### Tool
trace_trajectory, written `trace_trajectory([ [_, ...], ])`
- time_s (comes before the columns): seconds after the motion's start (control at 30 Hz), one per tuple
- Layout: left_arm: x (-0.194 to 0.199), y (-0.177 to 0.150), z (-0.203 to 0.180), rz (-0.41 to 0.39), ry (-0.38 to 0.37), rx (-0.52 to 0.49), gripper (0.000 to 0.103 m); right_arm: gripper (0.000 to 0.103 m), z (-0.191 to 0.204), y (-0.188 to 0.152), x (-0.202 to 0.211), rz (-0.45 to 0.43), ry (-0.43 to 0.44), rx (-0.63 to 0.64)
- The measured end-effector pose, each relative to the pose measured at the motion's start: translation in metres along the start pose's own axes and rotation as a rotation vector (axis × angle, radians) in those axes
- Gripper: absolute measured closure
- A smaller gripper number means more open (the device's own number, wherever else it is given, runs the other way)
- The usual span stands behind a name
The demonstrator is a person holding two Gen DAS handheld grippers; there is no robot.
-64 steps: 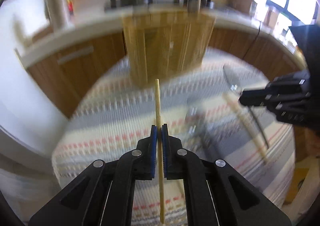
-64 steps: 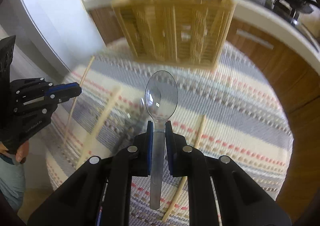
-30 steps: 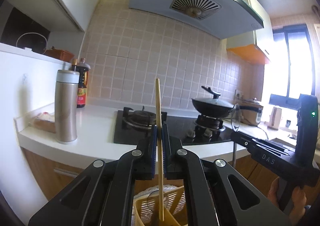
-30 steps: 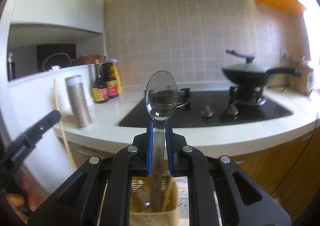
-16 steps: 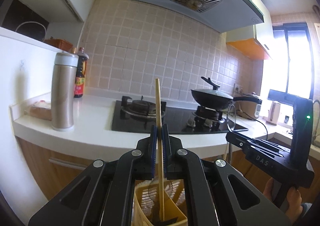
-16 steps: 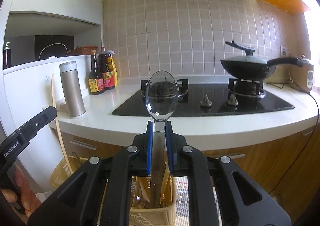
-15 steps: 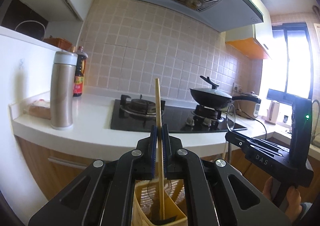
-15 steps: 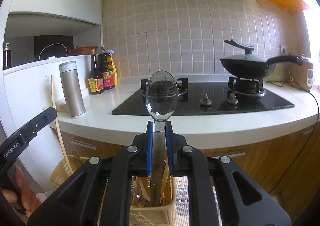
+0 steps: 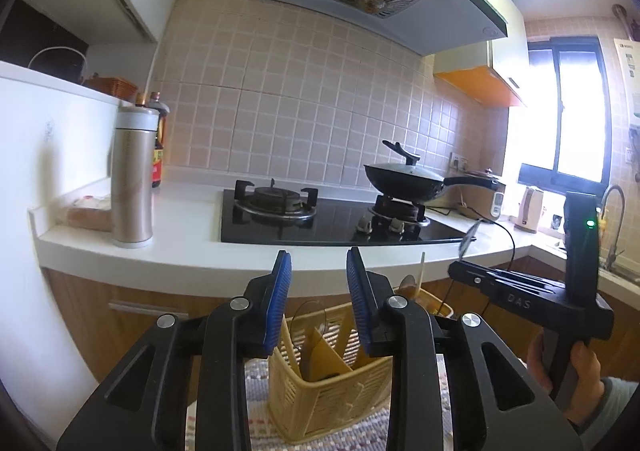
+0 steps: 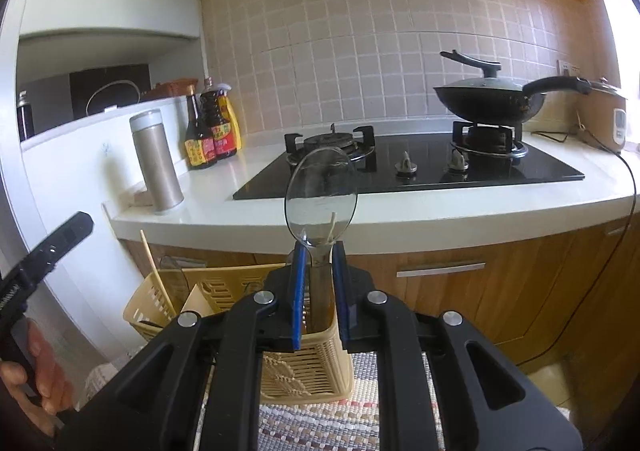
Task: Organize utensils
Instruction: 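Open both tools to drop the chopstick and clear spoon into the basket, then move both tools back down toward the remaining utensils on the cloth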
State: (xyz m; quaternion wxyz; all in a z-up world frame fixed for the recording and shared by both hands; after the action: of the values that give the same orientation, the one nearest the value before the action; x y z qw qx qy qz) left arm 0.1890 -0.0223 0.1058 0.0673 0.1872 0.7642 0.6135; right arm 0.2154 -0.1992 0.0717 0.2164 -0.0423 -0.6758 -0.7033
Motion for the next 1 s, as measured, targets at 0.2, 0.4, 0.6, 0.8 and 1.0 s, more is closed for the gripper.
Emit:
trace_trajectory([
  [0.2, 0.013, 0.000, 0.004, 0.007, 0.010, 0.000, 0.072, 0.089, -0.006, -0.003, -0.002, 0.074, 0.068, -0.066],
  [0.4, 0.032, -0.002, 0.016, 0.049, -0.024, 0.094, 0.063, 0.056, -0.006, -0.014, 0.023, 0.137, 0.069, -0.048],
  [0.6, 0.042, -0.026, 0.010, 0.194, -0.009, 0.089, 0.062, 0.052, 0.012, -0.030, 0.060, 0.205, 0.029, 0.047],
  [0.8, 0.050, -0.065, -0.010, 0.391, 0.017, -0.004, 0.062, 0.052, 0.021, -0.062, 0.075, 0.386, 0.007, 0.052],
  [1.0, 0.051, -0.108, -0.013, 0.579, 0.043, -0.046, 0.062, 0.052, 0.026, -0.105, 0.070, 0.556, 0.016, 0.036],
])
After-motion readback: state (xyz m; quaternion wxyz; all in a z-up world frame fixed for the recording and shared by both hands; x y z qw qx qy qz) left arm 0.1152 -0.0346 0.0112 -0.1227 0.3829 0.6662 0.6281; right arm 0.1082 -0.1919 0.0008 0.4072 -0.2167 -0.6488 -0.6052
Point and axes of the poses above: each gripper's, at about its wrist camera, not at the fingertips, and x roughly against the way its jaws point, z to its left, y to its top, the point moved 5 cm from there along -x, roughly the way its jaws point, and after that the axes turned 3 degrees about x, right-handed, at the moved point
